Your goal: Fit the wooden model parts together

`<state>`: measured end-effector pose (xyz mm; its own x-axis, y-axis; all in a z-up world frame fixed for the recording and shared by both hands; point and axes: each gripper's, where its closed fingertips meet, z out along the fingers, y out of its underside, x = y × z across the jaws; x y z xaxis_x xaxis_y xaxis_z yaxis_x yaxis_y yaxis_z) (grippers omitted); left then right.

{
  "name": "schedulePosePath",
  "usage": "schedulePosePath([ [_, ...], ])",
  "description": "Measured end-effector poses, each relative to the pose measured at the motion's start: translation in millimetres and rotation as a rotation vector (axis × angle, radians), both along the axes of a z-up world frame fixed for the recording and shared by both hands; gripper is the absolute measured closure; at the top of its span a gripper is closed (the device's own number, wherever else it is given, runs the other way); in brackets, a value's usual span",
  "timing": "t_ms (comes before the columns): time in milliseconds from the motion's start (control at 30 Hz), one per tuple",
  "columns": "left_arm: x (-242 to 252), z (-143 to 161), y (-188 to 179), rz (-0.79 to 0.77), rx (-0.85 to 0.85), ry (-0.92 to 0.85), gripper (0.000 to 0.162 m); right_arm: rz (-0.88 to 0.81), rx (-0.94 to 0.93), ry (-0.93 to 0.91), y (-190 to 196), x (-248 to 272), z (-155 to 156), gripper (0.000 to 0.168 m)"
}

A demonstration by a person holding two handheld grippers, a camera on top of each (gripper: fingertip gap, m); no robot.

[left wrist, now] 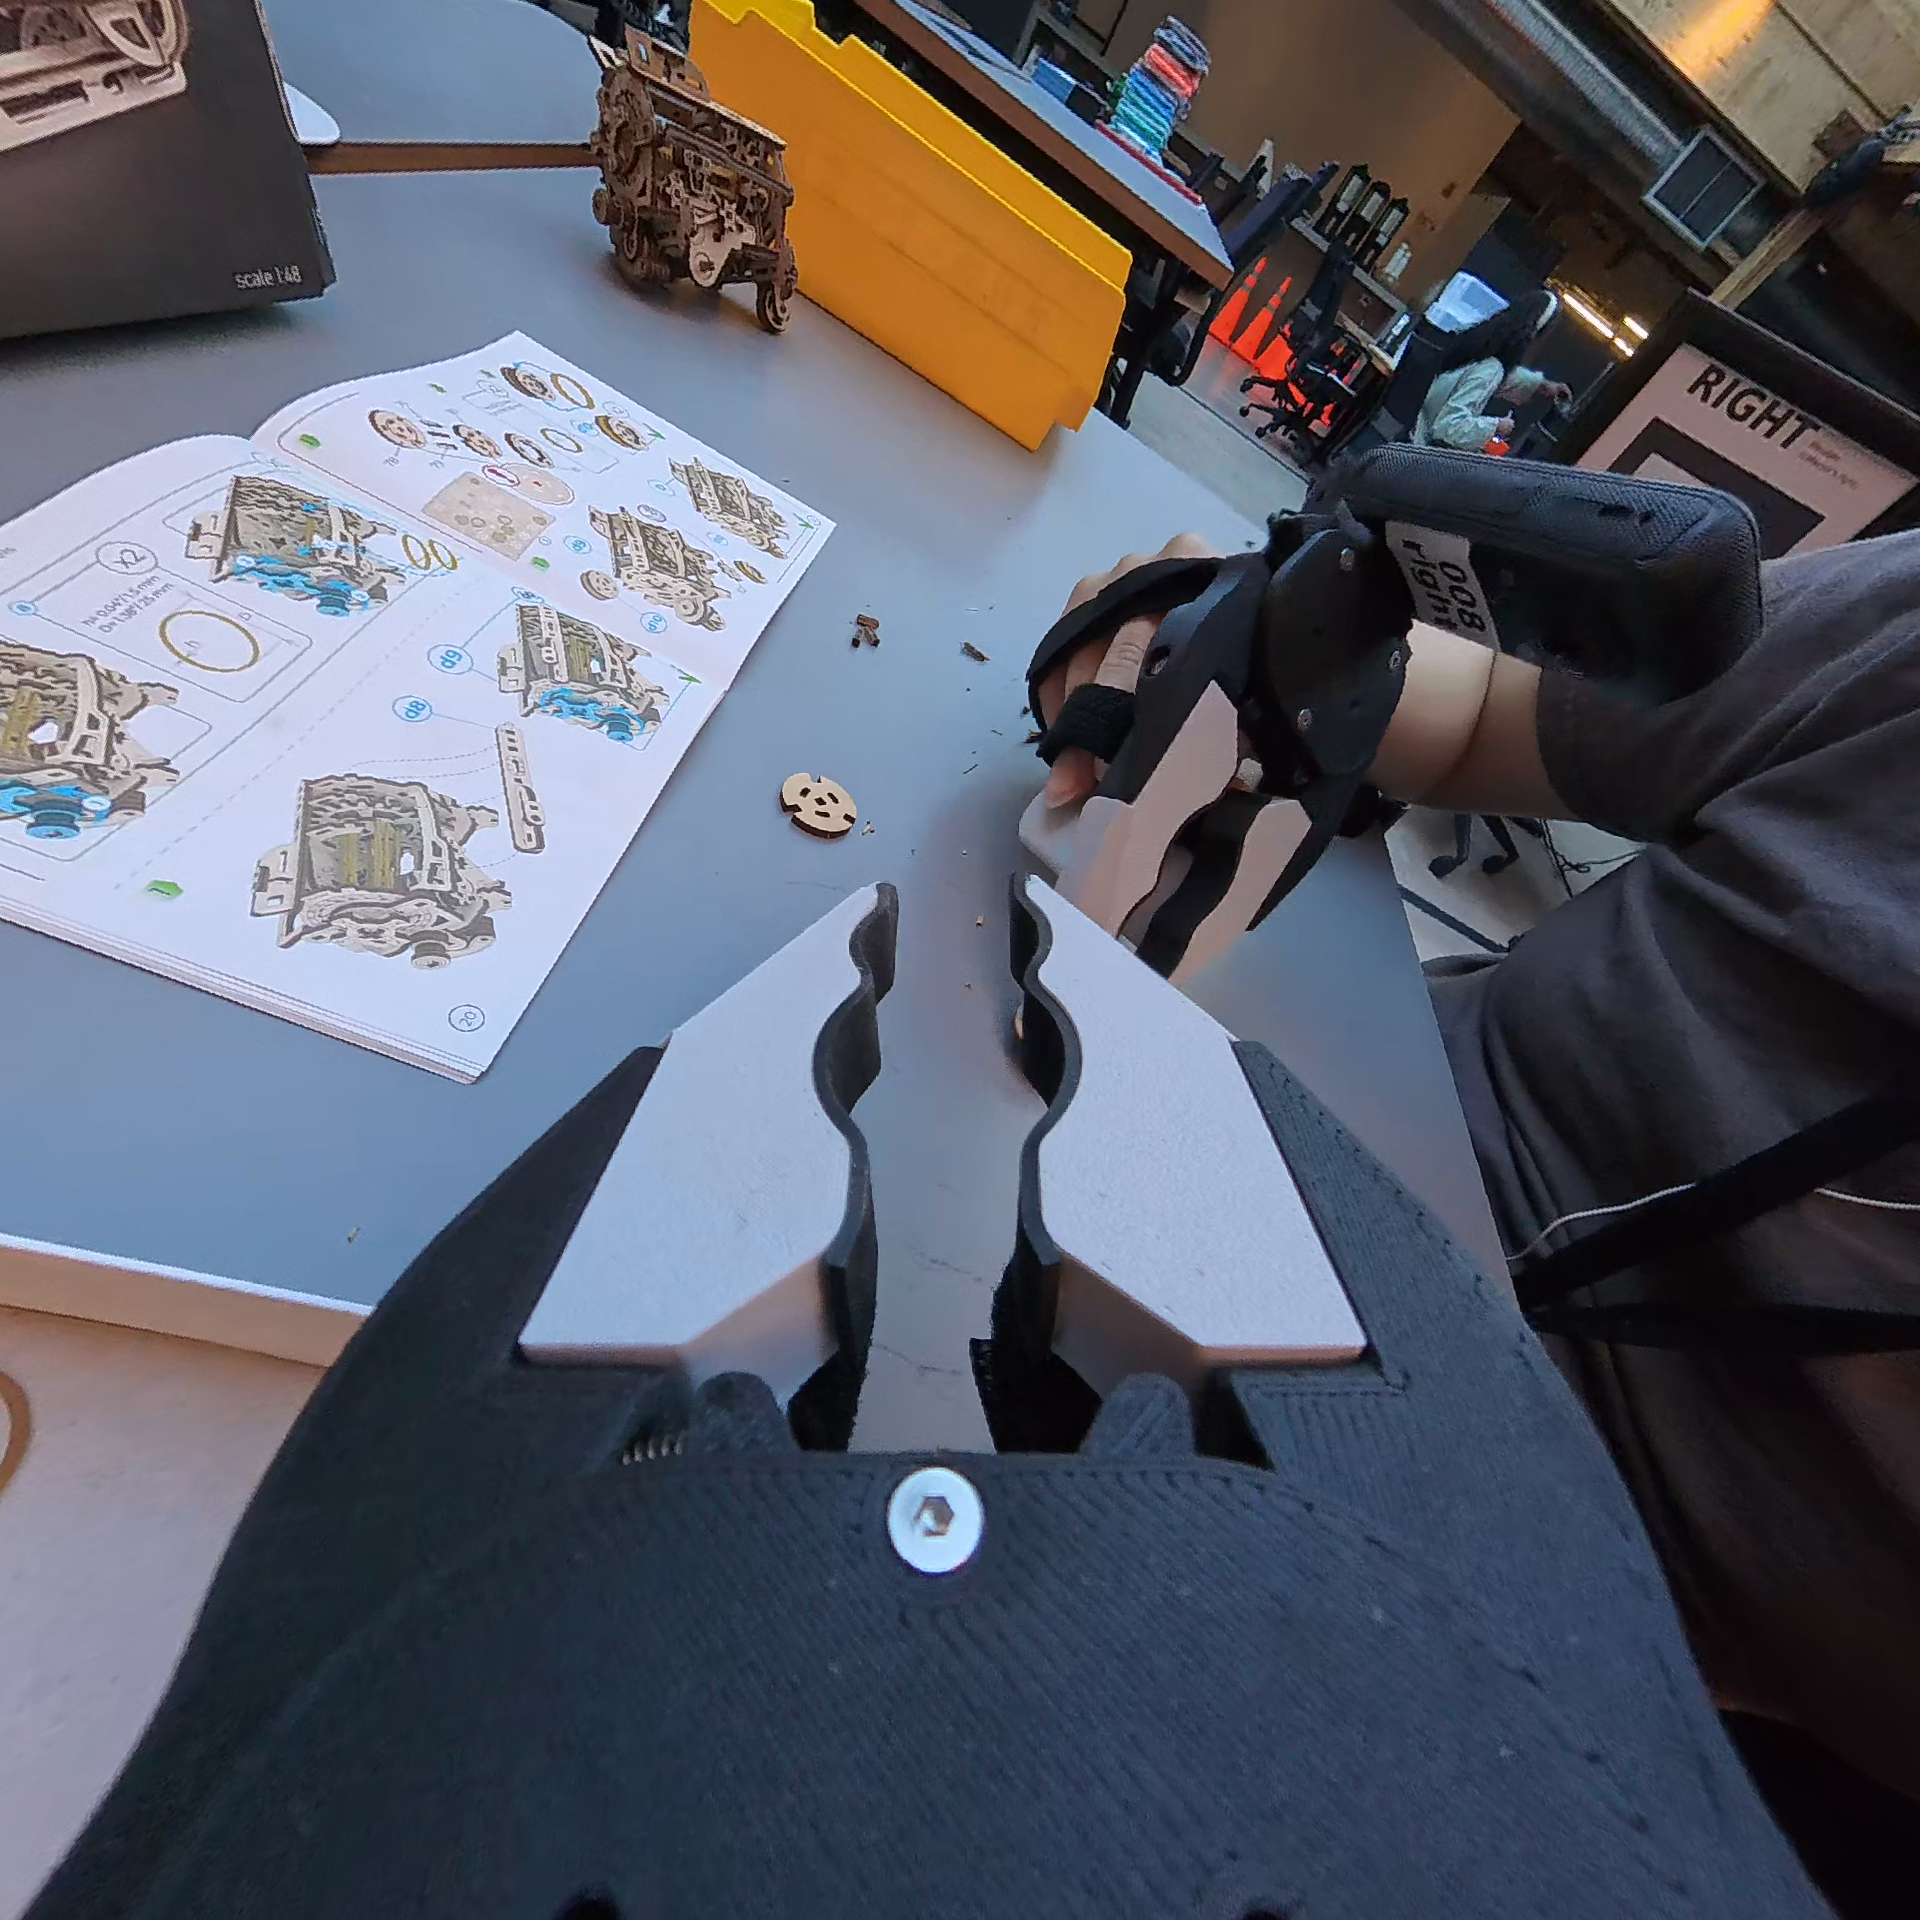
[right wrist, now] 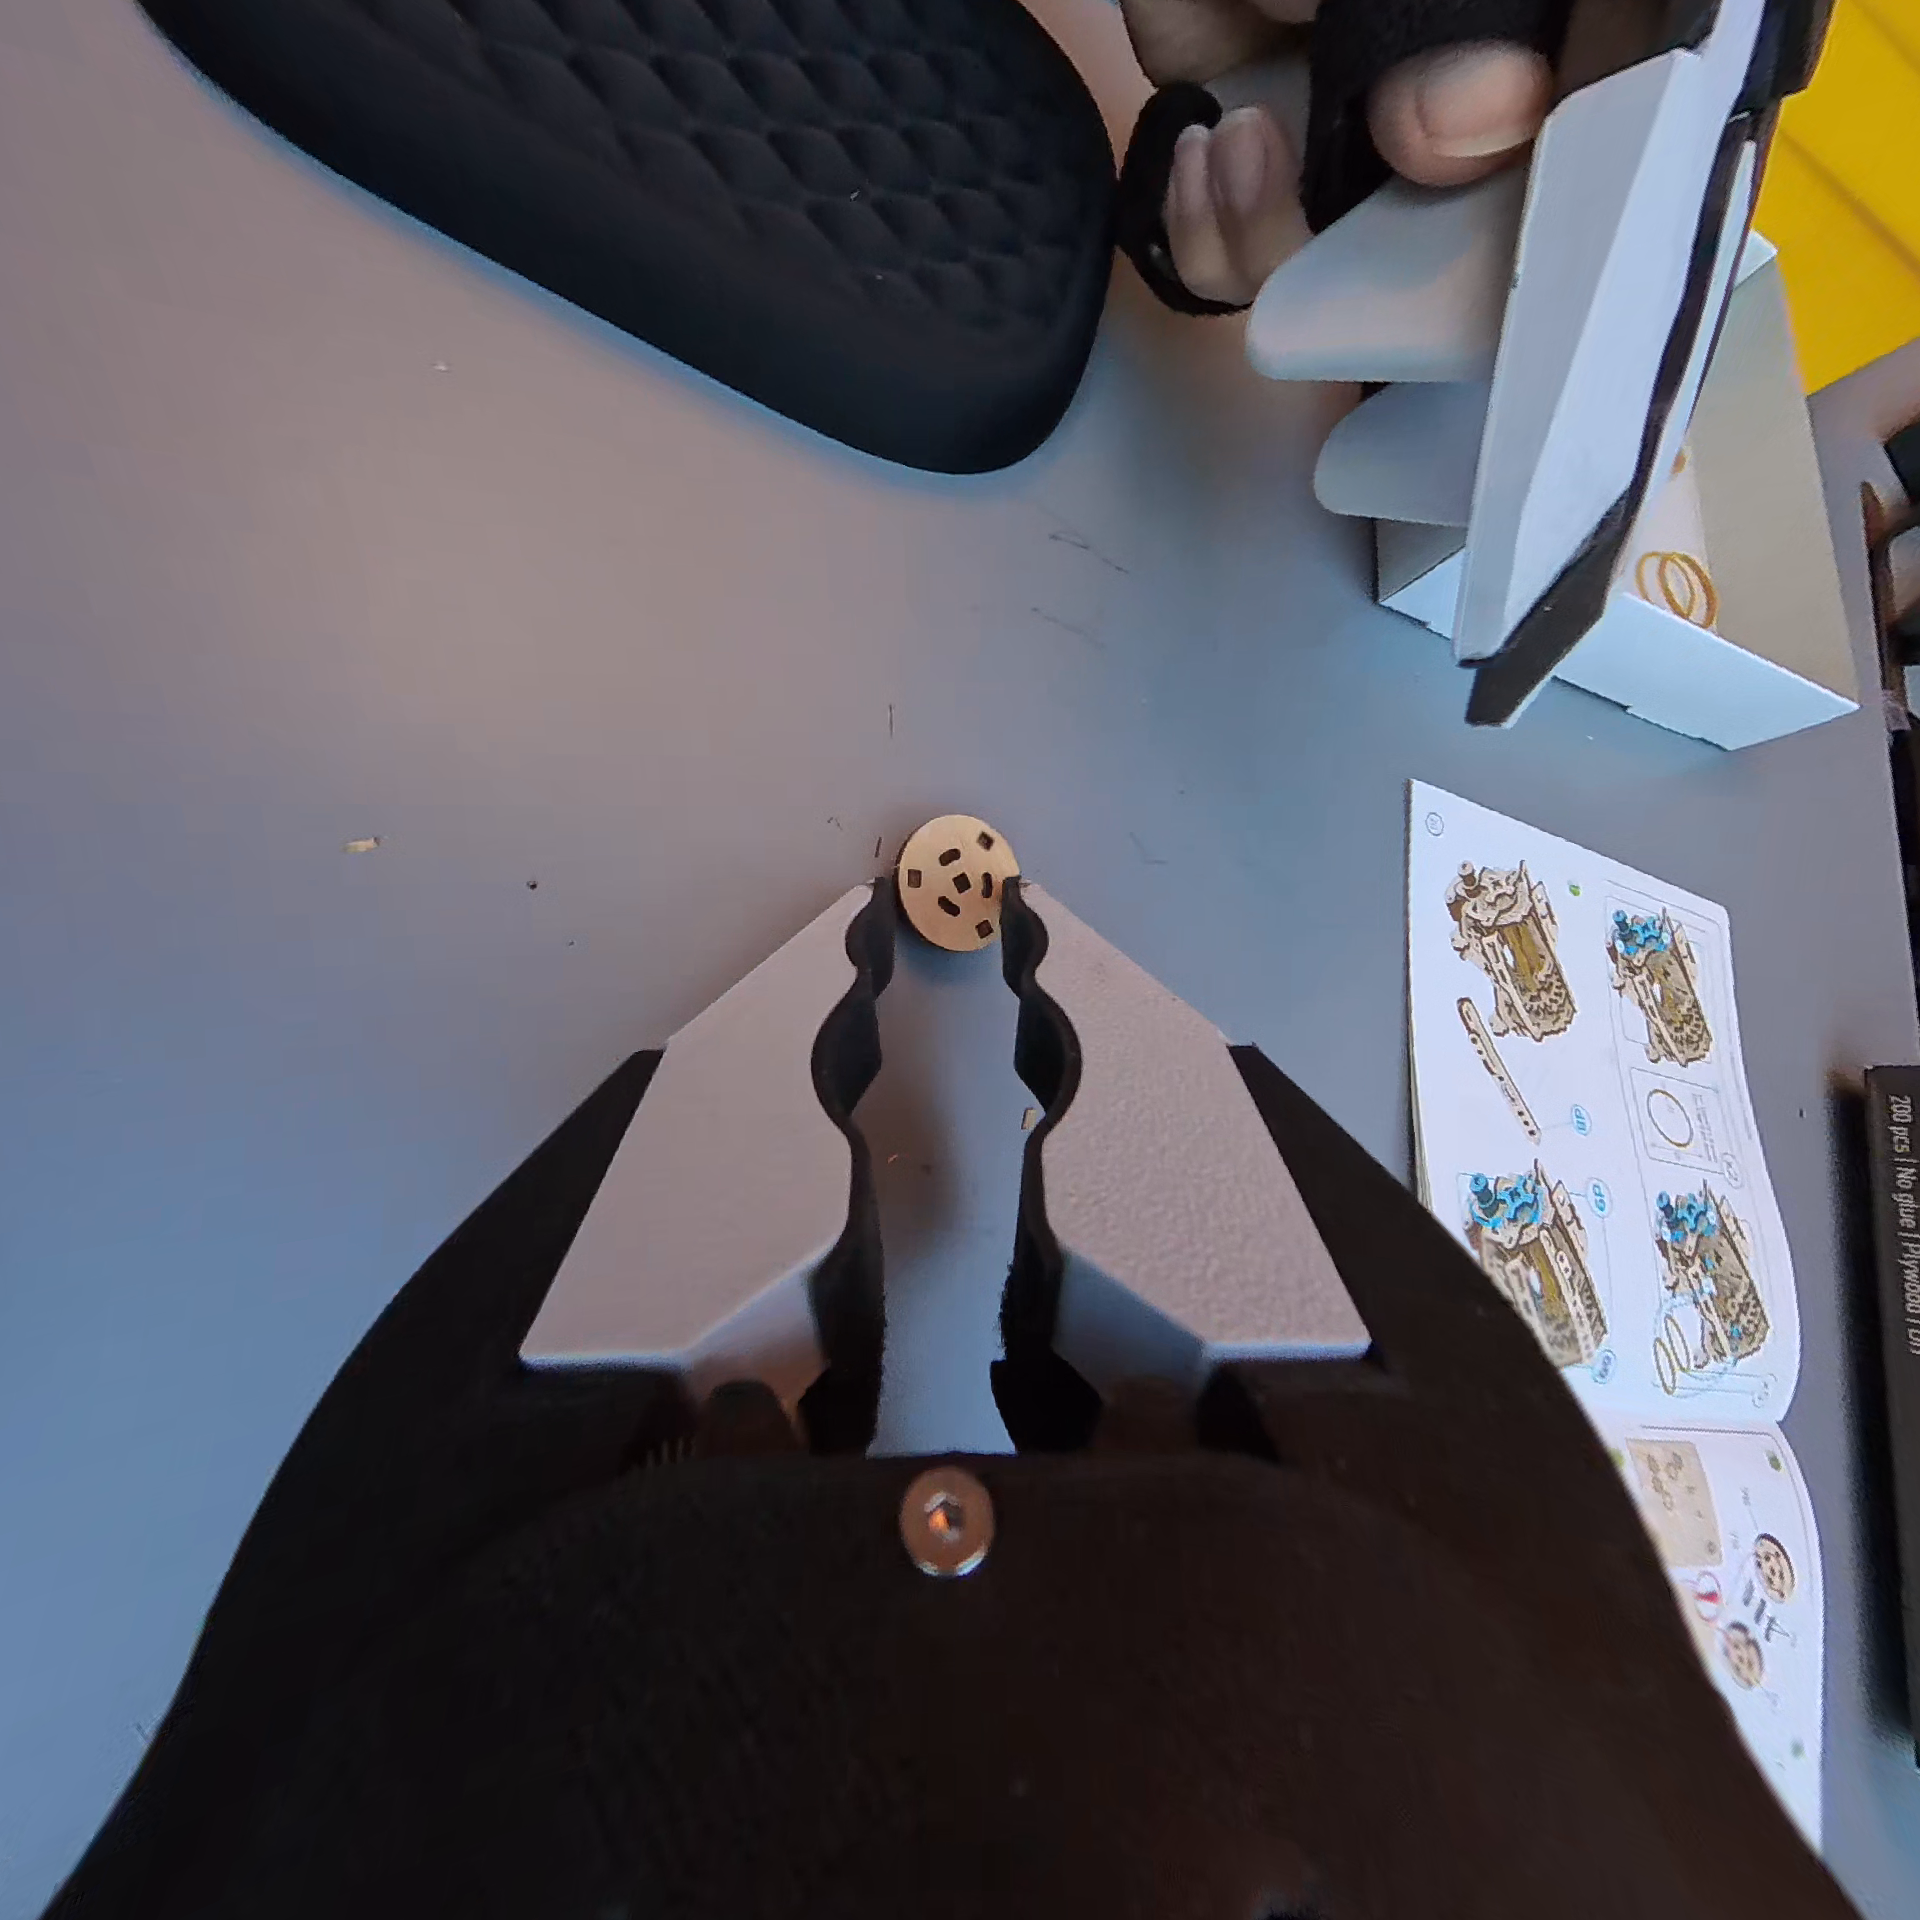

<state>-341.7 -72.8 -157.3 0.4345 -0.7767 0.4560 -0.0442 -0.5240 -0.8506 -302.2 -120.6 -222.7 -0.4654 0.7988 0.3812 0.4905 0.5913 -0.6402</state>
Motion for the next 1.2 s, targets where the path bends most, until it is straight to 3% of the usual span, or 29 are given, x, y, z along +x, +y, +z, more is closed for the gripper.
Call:
schedulePosePath([
  [267, 3, -2, -3, -0.018, 0.006, 0.015, 0.142, -0.053, -0.136, 0.038, 7, -2, 13, 0.166],
  [467, 6, 8, -6, -0.041, 0.036, -0.035, 0.138, -0.180, -0.615, 0.132, 30, -3, 48, 0.167],
  [667, 19, 45, -15, -0.066, 0.098, -0.206, 0.129, -0.172, -1.290, 0.395, 47, -4, 124, 0.167],
  [767, 30, 67, -20, -0.050, 0.159, -0.253, 0.131, -0.150, -1.462, 0.475, 52, -4, 140, 0.167],
  [867, 30, 75, -12, 0.046, 0.198, -0.247, 0.135, -0.120, -1.532, 0.523, 50, -7, 149, 0.167],
  [1033, 25, 91, -13, 0.078, 0.227, -0.344, 0.152, -0.086, -1.413, 0.577, 39, -13, 155, 0.167],
  [1200, 26, 81, -13, 0.035, 0.171, -0.336, 0.146, -0.104, -1.304, 0.629, 40, -14, 156, 0.167],
])
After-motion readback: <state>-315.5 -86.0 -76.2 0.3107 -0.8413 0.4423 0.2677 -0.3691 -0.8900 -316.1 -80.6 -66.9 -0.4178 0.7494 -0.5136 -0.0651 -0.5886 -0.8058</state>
